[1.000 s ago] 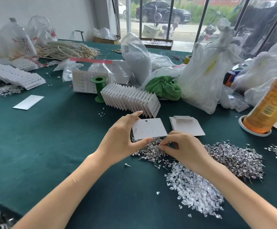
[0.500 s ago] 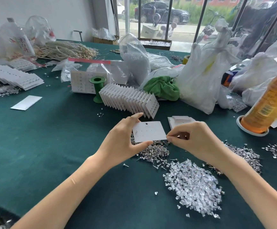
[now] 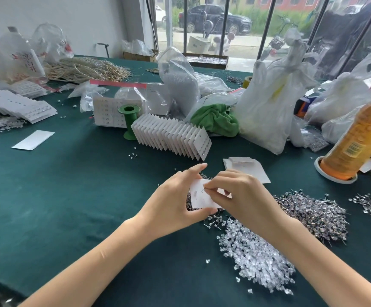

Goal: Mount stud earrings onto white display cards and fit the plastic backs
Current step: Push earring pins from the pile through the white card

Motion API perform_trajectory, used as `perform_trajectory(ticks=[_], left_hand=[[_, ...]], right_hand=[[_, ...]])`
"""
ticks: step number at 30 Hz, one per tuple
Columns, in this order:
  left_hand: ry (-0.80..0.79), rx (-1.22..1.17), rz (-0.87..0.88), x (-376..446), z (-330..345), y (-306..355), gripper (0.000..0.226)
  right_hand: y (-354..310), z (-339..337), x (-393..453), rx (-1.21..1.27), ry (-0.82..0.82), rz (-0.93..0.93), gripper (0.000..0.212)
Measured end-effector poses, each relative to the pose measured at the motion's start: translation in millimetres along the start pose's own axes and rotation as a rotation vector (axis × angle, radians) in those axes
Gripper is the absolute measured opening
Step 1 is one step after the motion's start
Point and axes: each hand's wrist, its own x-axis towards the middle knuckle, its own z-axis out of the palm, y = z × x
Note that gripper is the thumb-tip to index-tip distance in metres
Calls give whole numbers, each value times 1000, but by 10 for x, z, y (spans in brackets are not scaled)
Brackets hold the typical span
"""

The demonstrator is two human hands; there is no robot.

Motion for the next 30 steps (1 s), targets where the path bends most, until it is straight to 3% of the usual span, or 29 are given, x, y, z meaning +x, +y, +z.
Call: perform_trajectory(ticks=[30], left_hand=[[-7,21,23,11,29,-10,86]], right_hand=[[-17,-50,-13,-397,-79,-169,24]])
